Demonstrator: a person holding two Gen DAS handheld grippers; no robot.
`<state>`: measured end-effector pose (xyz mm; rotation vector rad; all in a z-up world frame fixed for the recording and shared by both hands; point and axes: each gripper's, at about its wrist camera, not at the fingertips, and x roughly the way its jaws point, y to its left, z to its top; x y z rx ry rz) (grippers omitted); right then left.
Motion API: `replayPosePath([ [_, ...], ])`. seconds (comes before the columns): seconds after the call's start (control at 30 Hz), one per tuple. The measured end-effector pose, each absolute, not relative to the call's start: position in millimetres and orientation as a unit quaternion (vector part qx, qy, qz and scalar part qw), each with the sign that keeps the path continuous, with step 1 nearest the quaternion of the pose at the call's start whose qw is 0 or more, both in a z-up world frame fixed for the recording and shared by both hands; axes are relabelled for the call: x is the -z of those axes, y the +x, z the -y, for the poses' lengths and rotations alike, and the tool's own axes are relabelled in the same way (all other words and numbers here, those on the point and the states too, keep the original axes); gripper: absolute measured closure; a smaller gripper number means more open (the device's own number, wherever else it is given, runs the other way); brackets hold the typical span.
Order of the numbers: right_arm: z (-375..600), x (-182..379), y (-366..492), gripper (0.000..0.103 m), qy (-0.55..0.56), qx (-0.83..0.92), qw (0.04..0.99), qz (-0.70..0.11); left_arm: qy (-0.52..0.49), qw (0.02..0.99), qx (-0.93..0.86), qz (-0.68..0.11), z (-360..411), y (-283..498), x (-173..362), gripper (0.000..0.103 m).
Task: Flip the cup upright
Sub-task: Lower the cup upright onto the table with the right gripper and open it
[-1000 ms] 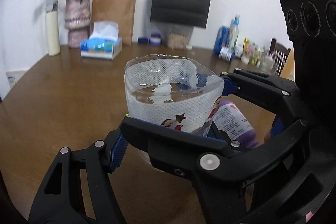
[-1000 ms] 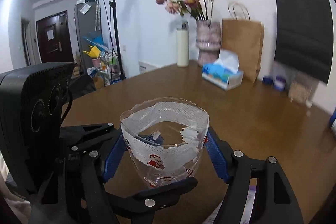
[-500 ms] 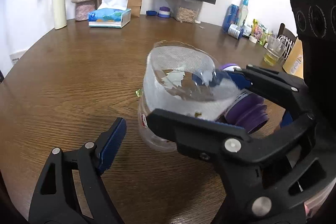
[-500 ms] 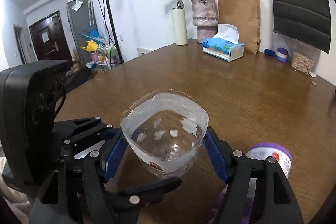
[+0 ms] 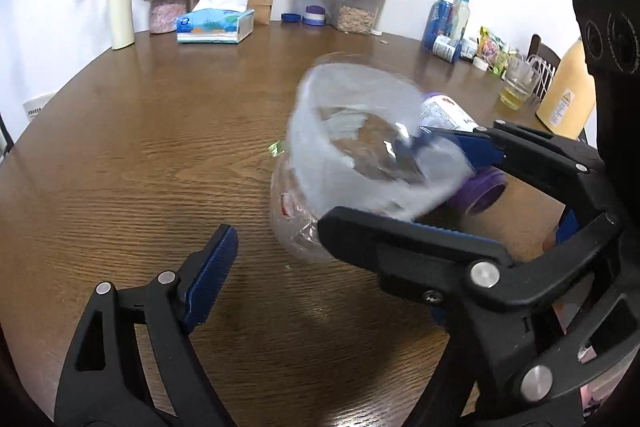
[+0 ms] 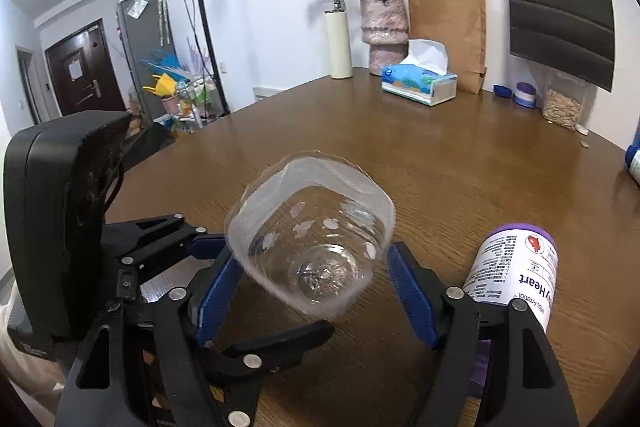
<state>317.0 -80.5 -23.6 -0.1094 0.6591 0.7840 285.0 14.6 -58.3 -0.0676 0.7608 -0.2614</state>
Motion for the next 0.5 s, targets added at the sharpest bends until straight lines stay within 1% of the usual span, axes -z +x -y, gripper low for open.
replayPosePath([
  [0.2,80,13,318,0.023,-0.040,-0.370,0.872,-0.317,-0.047,0.927,0.115,-0.354,-27,286,48,0.021],
  [0.33,98,3,306,0.023,-0.035,-0.351,0.882,-0.312,-0.059,0.932,0.114,-0.340,-38,273,39,0.021],
  [0.47,127,-5,284,0.023,-0.031,-0.315,0.897,-0.308,-0.054,0.946,0.100,-0.305,-47,246,25,0.020],
  [0.5,134,-7,279,0.023,-0.031,-0.301,0.902,-0.308,-0.056,0.949,0.099,-0.295,-50,240,22,0.018],
])
